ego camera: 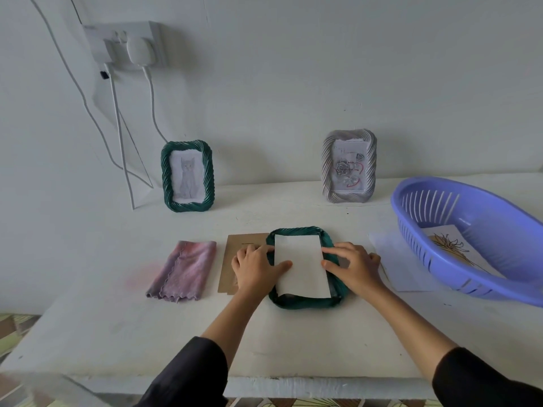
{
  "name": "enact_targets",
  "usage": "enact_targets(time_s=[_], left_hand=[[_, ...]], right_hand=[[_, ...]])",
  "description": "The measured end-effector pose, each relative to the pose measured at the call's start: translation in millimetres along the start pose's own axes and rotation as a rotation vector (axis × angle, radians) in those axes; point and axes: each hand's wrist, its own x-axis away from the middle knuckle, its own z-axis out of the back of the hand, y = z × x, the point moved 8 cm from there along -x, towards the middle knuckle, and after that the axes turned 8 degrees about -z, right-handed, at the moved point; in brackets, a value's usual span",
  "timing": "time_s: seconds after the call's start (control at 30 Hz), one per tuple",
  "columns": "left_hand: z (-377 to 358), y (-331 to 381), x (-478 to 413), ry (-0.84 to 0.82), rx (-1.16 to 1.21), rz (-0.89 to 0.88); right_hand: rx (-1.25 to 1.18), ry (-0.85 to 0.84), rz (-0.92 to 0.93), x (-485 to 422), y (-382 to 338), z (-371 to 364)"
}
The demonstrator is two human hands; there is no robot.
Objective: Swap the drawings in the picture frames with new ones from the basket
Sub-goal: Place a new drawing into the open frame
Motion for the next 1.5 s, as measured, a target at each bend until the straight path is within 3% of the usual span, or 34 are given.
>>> enact_targets(time_s=[0.3, 0.47, 0.6, 0.7, 0.77, 0.87, 0.93, 1.13, 1.5], left_hand=[[9, -2, -4, 0.078, 0.189, 0.059], [31, 24, 0, 0.186, 0.603, 0.025], [43, 51, 7, 0.203, 0.829, 0.008], [29, 74, 11, 0.135, 0.905, 0.010], [12, 94, 15, 0.057, 0.880, 0.006], [-21, 120, 20, -0.055, 0.822, 0.025], [-41, 136, 19, -0.104, 0.765, 0.029], [-69, 165, -5, -0.131, 0.742, 0.042], [-112, 196, -28, -0.147, 0.641, 0.040]], right_hand=[[0.021, -0.001, -0.011, -2, 2, -1], [-0.038, -0.089, -0.098, -3, -4, 6], [-0.106, 0.126, 0.024, 10, -24, 73], [0.050, 0.311, -0.024, 19, -15, 137], [0.202, 0.273, -0.172, 20, 7, 159], [0.318, 0.034, -0.319, 18, 42, 147], [0.253, -0.043, -0.307, 13, 53, 139], [0.183, -0.032, -0.165, -11, 46, 168], [0.060, -0.190, -0.072, -29, 51, 175]])
